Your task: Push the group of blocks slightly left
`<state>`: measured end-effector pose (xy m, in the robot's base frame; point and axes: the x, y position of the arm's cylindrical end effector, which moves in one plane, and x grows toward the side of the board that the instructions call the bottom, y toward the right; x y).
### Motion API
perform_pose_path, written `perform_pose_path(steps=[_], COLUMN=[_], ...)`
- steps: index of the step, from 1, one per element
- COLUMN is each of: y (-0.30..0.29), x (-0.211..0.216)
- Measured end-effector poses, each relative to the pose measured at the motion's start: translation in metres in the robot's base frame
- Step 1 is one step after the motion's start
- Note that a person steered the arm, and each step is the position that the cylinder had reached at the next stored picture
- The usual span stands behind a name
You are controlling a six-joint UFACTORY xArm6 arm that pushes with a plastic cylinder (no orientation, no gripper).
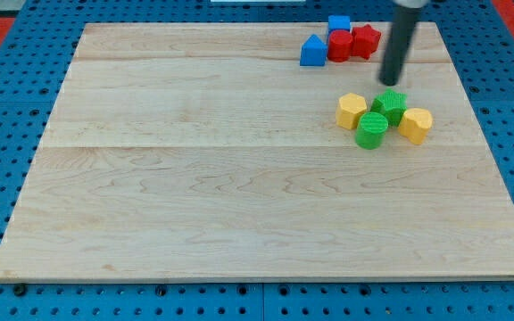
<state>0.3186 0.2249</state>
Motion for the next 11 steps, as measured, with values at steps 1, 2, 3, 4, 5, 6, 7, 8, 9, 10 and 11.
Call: perform_pose_path(steps=[1,2,3,4,5,6,7,8,9,10,11], y=[0.049,0.051,0.051,0.051,0.046,0.011,-0.029,-0.068,-0.058,-0.038,-0.027], x=[-0.019,-0.041,-0.056,-0.064,-0.067,-0.067,-0.067,-0.060,-0.060,-0.077,-0.104])
